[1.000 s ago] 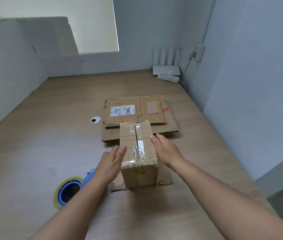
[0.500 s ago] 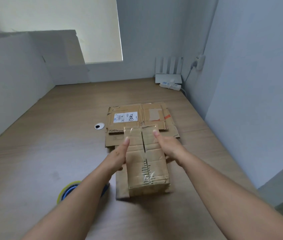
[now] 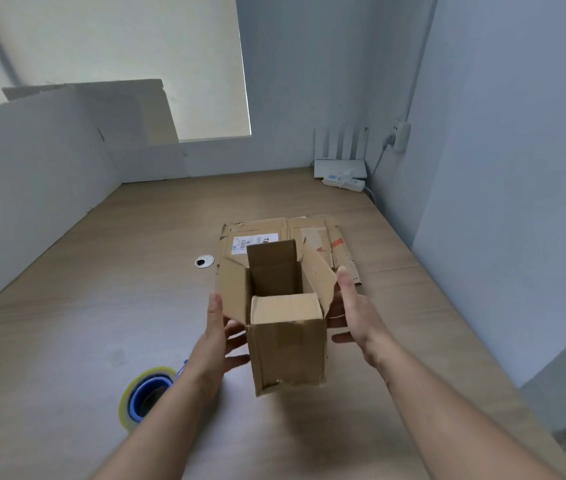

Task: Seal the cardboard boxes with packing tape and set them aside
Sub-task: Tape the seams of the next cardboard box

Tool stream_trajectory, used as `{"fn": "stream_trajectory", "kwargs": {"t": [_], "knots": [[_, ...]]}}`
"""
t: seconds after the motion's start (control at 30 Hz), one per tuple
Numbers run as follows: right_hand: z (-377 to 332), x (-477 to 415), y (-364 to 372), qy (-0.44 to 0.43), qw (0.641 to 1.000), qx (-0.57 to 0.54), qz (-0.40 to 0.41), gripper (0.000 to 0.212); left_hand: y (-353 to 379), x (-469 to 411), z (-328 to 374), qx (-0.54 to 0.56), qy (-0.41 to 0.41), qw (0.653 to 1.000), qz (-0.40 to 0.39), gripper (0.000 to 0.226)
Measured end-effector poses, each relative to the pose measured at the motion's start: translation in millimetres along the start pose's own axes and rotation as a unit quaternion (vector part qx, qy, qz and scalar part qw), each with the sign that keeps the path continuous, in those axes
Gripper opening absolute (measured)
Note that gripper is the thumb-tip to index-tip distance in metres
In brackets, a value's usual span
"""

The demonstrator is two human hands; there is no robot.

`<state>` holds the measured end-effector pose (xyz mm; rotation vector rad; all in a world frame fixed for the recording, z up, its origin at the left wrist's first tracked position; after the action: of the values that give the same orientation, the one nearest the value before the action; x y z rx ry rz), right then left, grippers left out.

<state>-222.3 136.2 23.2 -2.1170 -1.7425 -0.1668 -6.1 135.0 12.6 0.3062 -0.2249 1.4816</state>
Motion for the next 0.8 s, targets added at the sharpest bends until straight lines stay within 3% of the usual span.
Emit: {"fn": "stream_trajectory", "kwargs": {"t": [0.1, 0.23, 0.3, 0.4, 0.5, 0.6, 0.63, 0.7, 0.73, 0.8], "knots": [[5.7, 7.1, 0.6, -0.013, 1.000, 0.019, -0.014, 0.079, 1.0, 5.9, -4.3, -0.004, 0.008, 0.999, 0.039, 0.082], [7.2, 5.4, -2.2, -0.051, 0.998, 0.028, 0.022, 0.027, 10.6, 15.2, 1.0, -0.120, 0.119, 0.979, 0.113, 0.064], [9.0, 5.5, -2.6, -0.065, 0.995, 0.067, 0.029, 0.032, 19.2, 20.3, 0.3, -0.226, 0.162, 0.956, 0.091, 0.060], [14.3, 5.9, -5.0, -0.106, 0.986, 0.132, 0.002, 0.047, 30.7, 27.1, -2.9, -0.328, 0.119, 0.934, 0.076, 0.057], [14.8, 7.6, -8.1, -0.144, 0.970, 0.195, -0.018, 0.051, 37.7, 30.2, 0.8, -0.307, 0.093, 0.942, 0.101, 0.058], [15.2, 5.8, -8.8, -0.169, 0.948, 0.271, -0.009, 0.027, 40.1, 32.1, 2.1, -0.265, 0.081, 0.953, 0.124, 0.047], [14.7, 6.1, -9.0, -0.166, 0.940, 0.297, -0.009, 0.030, 41.0, 33.0, 0.2, -0.281, 0.078, 0.949, 0.121, 0.041], [16.5, 4.3, -11.9, -0.147, 0.933, 0.327, -0.038, 0.064, 40.8, 36.0, -5.1, -0.307, 0.073, 0.943, 0.108, 0.013], [15.7, 5.5, -13.7, -0.148, 0.933, 0.324, -0.061, 0.080, 39.4, 39.1, -8.3, -0.314, 0.066, 0.943, 0.091, 0.028], [14.9, 8.1, -15.1, -0.155, 0.936, 0.302, -0.093, 0.098, 35.8, 45.7, -13.6, -0.282, 0.068, 0.954, 0.074, 0.086]]}}
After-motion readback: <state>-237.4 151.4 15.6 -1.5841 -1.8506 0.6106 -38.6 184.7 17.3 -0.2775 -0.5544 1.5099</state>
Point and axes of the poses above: each hand's wrist, its own x-axis away from the middle knuckle, its own y-axis out of the palm, z = x × y, the point moved 1 cm from there along -x, towards the middle knuckle, and after that the axes turned 2 degrees about y, right-handed, at the moved point
